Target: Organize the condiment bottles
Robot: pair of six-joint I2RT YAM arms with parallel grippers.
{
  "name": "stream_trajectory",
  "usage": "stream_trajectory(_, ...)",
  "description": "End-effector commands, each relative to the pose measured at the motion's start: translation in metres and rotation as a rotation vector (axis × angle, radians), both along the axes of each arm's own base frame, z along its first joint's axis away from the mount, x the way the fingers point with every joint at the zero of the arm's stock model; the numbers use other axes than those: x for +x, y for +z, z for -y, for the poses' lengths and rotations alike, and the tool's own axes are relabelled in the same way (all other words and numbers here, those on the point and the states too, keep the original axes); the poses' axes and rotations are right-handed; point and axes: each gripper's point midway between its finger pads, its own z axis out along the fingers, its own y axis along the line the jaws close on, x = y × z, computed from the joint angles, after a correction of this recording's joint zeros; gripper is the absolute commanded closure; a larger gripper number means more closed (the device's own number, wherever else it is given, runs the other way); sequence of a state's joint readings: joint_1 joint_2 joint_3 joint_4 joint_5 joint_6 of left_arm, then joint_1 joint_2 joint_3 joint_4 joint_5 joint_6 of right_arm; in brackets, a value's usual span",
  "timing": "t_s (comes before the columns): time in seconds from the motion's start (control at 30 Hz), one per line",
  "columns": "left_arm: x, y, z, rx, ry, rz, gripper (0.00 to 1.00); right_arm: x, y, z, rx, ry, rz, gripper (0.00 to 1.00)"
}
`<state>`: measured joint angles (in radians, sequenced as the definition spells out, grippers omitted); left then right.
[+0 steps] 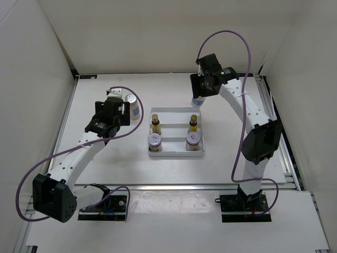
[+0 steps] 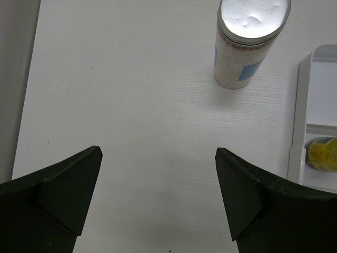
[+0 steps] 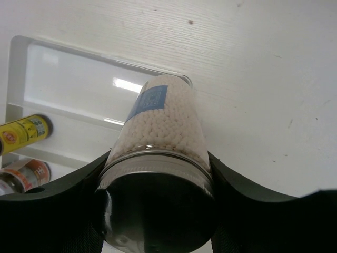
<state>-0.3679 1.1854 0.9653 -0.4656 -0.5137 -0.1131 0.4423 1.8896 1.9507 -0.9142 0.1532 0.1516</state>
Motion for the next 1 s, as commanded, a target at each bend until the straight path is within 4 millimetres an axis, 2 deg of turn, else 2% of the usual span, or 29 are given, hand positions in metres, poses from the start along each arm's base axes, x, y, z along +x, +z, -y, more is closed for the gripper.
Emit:
stream_trajectory(0.0, 0.007, 0.019, -0.002, -0.016, 0.026, 0.056, 0.0, 0.007, 0.012, -0.012, 0.023, 0.041, 0.044, 0.75)
stream_trajectory(0.03, 0.007, 0.019, -0.002, -0.016, 0.026, 0.056, 0.0, 0.004, 0.012, -0.018, 0.034, 0.06, 0.038, 0.75)
stream_trajectory(0.1, 0.007, 0.019, -0.002, -0.016, 0.026, 0.056, 0.0, 0.001, -0.002, -0.026, 0.033, 0.081, -0.002, 0.77)
stream_trajectory(0.13, 0.007, 0.019, -0.002, -0.016, 0.026, 0.056, 0.0, 0.001, -0.002, -0.026, 0.033, 0.081, -0.002, 0.77)
stream_trajectory(0.3, 0.007, 0.019, -0.002, -0.016, 0.026, 0.056, 0.0, -0.012, -0.033, -0.032, 0.003, 0.094, -0.079, 0.77)
stream_trajectory(0.4, 0.007, 0.019, -0.002, -0.016, 0.026, 0.056, 0.0, -0.018, -0.053, -0.036, -0.001, 0.099, -0.12, 0.72)
stream_trajectory(0.5, 0.007, 0.019, -0.002, -0.016, 0.026, 0.056, 0.0, -0.019, -0.063, -0.035, -0.001, 0.091, -0.131, 0.66)
stream_trajectory(0.53, 0.007, 0.019, -0.002, -0.016, 0.026, 0.056, 0.0, -0.019, -0.063, -0.035, -0.001, 0.091, -0.131, 0.61)
stream_trajectory(0.8, 0.007, 0.019, -0.002, -0.016, 0.026, 0.056, 0.0, -0.019, -0.074, -0.038, 0.004, 0.089, -0.152, 0.42)
stream_trajectory(0.97, 0.007, 0.019, -0.002, -0.016, 0.026, 0.056, 0.0, -0.011, -0.075, -0.039, -0.006, 0.07, -0.148, 0.34)
